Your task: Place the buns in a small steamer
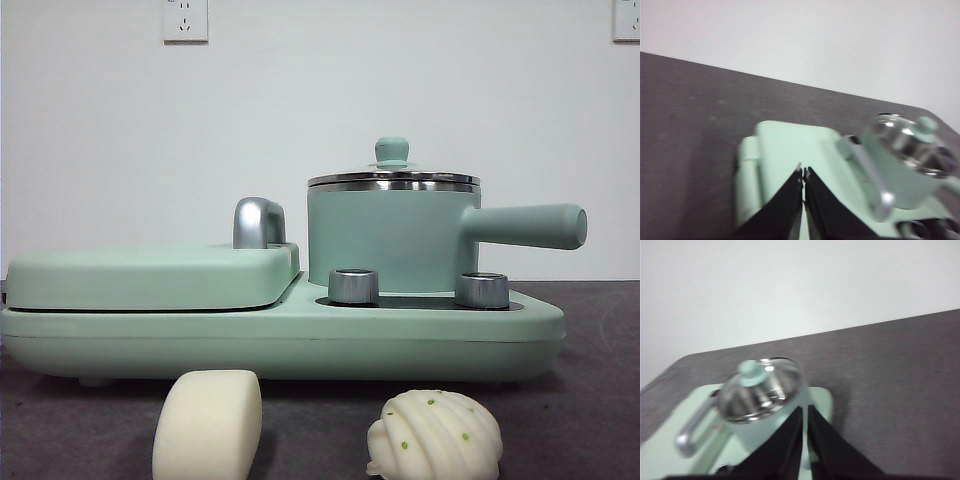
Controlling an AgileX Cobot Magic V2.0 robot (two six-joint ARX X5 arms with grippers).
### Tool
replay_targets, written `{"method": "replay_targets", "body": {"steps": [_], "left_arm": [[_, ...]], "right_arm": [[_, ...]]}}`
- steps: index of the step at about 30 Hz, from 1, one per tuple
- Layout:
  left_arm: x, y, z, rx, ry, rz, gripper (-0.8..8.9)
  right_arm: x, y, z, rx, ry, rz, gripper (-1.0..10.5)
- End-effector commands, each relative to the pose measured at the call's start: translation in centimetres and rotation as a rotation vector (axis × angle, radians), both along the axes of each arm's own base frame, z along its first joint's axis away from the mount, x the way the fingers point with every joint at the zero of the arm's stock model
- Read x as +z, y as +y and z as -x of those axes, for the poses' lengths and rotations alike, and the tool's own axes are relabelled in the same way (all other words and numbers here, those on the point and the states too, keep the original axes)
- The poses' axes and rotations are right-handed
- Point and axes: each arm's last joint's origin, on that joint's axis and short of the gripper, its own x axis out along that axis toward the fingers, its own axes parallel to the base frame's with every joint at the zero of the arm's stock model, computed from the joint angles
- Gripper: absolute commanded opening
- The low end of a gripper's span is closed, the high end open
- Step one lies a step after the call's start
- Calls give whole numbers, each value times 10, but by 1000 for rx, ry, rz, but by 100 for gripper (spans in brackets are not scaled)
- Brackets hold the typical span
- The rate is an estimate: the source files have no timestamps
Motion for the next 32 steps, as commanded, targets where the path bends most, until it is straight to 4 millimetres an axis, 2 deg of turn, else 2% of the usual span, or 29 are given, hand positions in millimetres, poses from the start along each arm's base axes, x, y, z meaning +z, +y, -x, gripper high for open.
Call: {"method": "replay_targets", "body": {"steps": [1, 7, 12, 16, 21, 23, 28, 30, 32], "left_arm": [[28, -4, -3, -78, -2, -9, 7], [65, -13, -15, -276, 60, -50, 7], [85, -22, -25, -430, 97, -68, 7], [89, -28, -33, -524, 124, -60, 7], [85, -30, -38, -530, 158, -59, 13], [84, -31, -40, -529, 167, -59, 84], [82, -32, -44, -529, 186, -58, 461], [82, -32, -45, -529, 187, -58, 508], [82, -32, -45, -529, 185, -58, 504]], "right_arm": [[23, 2, 2, 68, 16, 40, 14], [57, 6, -2, 241, 98, 118, 14], [73, 9, -7, 375, 111, 166, 14], [75, 9, -8, 394, 106, 168, 14], [74, 9, -7, 392, 126, 151, 15], [74, 9, -7, 389, 137, 137, 55], [74, 9, -7, 388, 137, 137, 369], [74, 9, -7, 388, 137, 137, 449], [74, 9, -7, 389, 136, 137, 467]]}}
